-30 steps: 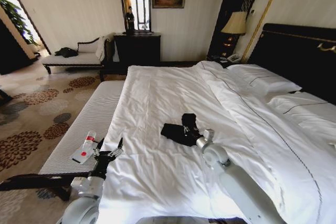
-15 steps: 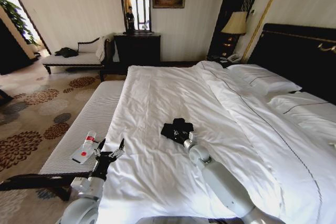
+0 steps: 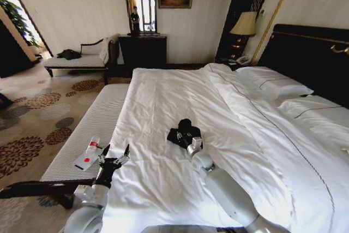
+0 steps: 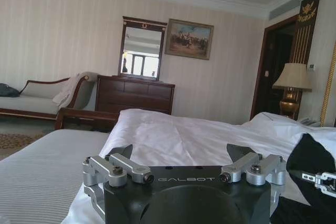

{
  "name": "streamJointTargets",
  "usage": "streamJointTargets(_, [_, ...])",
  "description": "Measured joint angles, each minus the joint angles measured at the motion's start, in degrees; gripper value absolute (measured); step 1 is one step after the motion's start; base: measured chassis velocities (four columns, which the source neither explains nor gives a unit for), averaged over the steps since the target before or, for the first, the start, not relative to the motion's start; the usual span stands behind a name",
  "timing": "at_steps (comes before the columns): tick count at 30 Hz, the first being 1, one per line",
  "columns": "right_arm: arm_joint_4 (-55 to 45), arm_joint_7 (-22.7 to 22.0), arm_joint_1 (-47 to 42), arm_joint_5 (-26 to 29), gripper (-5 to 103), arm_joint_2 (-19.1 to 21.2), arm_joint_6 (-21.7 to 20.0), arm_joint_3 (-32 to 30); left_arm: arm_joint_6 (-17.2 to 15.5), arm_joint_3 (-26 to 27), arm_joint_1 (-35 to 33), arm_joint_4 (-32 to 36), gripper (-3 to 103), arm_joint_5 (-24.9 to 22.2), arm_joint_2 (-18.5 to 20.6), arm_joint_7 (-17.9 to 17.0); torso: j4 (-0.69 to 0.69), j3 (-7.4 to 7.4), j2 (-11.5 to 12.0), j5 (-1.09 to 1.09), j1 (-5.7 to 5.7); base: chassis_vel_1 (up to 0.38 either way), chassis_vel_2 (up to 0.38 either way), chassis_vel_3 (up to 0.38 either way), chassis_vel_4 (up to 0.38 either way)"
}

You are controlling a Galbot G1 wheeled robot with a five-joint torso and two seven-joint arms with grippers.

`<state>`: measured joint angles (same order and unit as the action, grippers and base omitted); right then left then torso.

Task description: Fold the clothes on the bed.

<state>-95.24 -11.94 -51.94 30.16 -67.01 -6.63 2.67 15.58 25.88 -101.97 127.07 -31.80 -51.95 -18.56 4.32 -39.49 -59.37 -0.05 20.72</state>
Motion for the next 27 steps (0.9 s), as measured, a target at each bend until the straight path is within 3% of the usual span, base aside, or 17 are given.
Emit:
streamJointTargets(3, [-1.15, 2.08, -0.51, -1.27, 55, 1.68, 2.10, 2.12, -0.15, -0.03, -0.02, 0.02, 100, 0.10, -0.41, 0.20, 0.00, 0.00, 0.00, 0.01, 0.00, 0.000, 0.000, 0.000, 0.000])
streamJointTargets(5, [-1.14, 2.64, -0.76, -1.92, 55, 2.04, 2.61, 2.67, -0.17, -0.03, -0.01, 0.08, 100, 0.10, -0.42, 0.21, 0.01, 0.00, 0.00, 0.01, 0.00, 0.000, 0.000, 0.000, 0.000])
streamJointTargets(6, [-0.83, 3.63, -1.32, -3.43, 65, 2.31, 3.83, 3.39, -0.18, 0.08, 0.00, 0.23, 100, 0.09, -0.40, 0.23, 0.02, -0.01, 0.00, 0.02, 0.00, 0.000, 0.000, 0.000, 0.000])
streamJointTargets(7, [-0.72, 3.97, -1.61, -4.03, 65, 2.26, 4.32, 3.48, -0.18, 0.20, -0.01, 0.26, 100, 0.08, -0.39, 0.23, 0.02, 0.00, 0.00, 0.02, 0.00, 0.000, 0.000, 0.000, 0.000])
streamJointTargets(10, [-1.50, 3.89, -2.82, -3.30, 82, 1.32, 4.79, 2.16, -0.18, 0.41, -0.22, 0.31, 100, 0.07, -0.36, 0.26, -0.01, 0.00, 0.00, 0.03, 0.00, 0.000, 0.000, 0.000, 0.000])
streamJointTargets(12, [-2.20, 3.49, -3.25, -2.47, 82, 1.14, 4.80, 0.88, -0.17, 0.40, -0.11, 0.22, 100, 0.08, -0.39, 0.33, -0.02, 0.00, 0.00, 0.03, 0.00, 0.000, 0.000, 0.000, 0.000])
streamJointTargets(16, [-4.77, 1.26, -6.29, 0.41, 99, 3.52, 4.98, -7.01, -0.85, -0.20, 1.87, -1.64, 100, 2.01, -1.02, -0.91, -0.01, 0.00, 0.00, 0.03, 0.00, 0.000, 0.000, 0.000, 0.000])
streamJointTargets(20, [-6.83, -0.05, -10.08, 0.70, 100, 7.26, 5.54, -13.43, -3.07, -0.82, 3.82, -3.34, 100, 3.67, -1.64, -3.64, 0.03, 0.00, 0.00, 0.04, 0.00, 0.000, 0.000, 0.000, 0.000])
streamJointTargets(21, [-9.00, -0.36, -13.80, 0.10, 100, 8.89, 6.09, -18.52, -5.18, -0.52, 4.10, -3.57, 100, 3.88, -2.15, -3.40, 0.03, -0.01, 0.00, 0.03, 0.00, 0.000, 0.000, 0.000, 0.000])
streamJointTargets(23, [-10.14, -0.43, -15.91, -0.36, 100, 9.37, 6.15, -21.04, -6.27, -0.19, 4.08, -3.54, 100, 4.06, -2.48, -2.82, 0.03, 0.00, 0.00, 0.03, 0.00, 0.000, 0.000, 0.000, 0.000])
streamJointTargets(27, [-16.99, -0.02, -28.77, -5.62, 100, 9.22, 8.44, -33.12, -7.33, 0.16, 4.35, -3.36, 100, 7.75, -3.56, -1.90, 0.04, 0.00, 0.00, 0.02, -0.01, 0.000, 0.000, 0.000, 0.000])
